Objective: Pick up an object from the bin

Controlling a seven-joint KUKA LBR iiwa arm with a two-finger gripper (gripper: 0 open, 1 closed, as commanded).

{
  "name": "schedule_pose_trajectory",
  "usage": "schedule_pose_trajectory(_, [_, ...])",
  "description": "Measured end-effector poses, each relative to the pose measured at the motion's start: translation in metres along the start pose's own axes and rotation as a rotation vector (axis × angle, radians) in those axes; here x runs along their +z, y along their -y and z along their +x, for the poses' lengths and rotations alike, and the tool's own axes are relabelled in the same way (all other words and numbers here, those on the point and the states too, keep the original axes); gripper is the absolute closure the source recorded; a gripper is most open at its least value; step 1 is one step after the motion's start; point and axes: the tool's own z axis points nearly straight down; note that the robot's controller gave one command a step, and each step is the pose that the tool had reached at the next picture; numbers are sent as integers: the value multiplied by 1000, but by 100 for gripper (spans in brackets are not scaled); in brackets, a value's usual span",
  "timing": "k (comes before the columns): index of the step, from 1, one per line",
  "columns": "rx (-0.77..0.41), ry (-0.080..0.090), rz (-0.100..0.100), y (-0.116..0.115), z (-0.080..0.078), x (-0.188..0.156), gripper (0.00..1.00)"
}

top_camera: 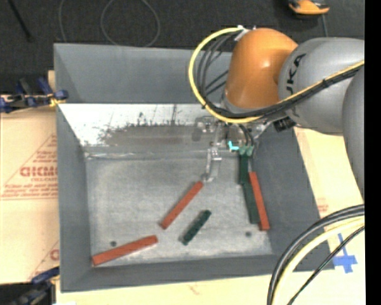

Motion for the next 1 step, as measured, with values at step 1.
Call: schedule_pose_trajectory(1, [-131, -3, 1, -46, 89, 102, 0])
